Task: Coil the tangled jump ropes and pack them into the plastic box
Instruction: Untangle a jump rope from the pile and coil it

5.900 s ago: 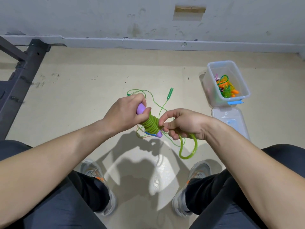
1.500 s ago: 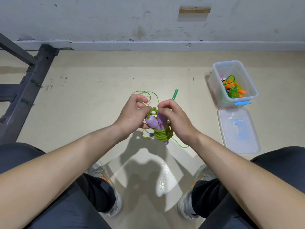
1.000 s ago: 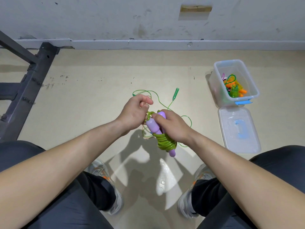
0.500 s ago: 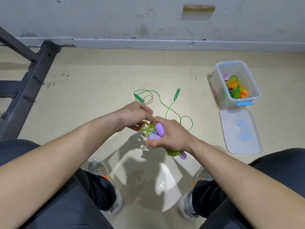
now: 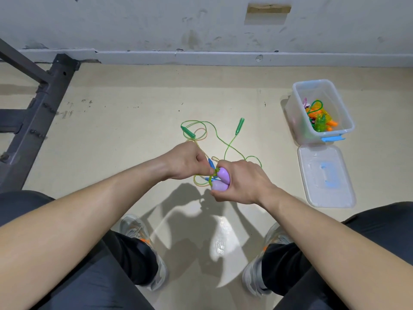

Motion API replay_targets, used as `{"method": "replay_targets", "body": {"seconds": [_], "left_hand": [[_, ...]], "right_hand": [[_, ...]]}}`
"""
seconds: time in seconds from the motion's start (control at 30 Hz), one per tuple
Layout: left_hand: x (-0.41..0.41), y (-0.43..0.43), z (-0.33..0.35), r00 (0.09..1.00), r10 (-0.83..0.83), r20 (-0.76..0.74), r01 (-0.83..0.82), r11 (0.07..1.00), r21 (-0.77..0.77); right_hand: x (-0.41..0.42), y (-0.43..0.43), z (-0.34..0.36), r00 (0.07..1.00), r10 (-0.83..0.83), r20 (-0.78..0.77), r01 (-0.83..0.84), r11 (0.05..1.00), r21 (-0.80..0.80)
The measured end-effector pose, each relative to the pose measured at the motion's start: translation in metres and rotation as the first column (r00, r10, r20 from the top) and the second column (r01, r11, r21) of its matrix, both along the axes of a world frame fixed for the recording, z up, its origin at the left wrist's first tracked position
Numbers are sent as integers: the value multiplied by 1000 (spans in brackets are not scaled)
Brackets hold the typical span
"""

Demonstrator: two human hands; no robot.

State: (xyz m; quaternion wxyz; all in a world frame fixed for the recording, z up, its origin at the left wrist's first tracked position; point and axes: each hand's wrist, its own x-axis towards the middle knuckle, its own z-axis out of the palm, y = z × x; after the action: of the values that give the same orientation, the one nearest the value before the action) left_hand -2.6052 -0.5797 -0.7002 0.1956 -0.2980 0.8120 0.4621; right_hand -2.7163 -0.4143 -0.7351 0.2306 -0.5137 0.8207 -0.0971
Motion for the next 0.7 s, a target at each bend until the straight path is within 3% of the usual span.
{"method": "replay_targets", "body": {"seconds": [0.4,0.5,0.63,0.7], "left_hand": [[-9,-6,11,999,47,-1,-47,998,-42],[-15,-3,15,987,133,-90,-131,991,26],[-31,8,29,916,295,-272,-262,953,150],[-37,10,37,880,323,-349,-262,942,210]], "right_hand": [[-14,10,-8,999,-28,16,27,999,35],[-15,11,-11,996,-91,13,91,996,-18],[-19,5,-9,902,-240,358,315,934,-168],[-24,2,-5,848,-264,459,398,890,-224]]}}
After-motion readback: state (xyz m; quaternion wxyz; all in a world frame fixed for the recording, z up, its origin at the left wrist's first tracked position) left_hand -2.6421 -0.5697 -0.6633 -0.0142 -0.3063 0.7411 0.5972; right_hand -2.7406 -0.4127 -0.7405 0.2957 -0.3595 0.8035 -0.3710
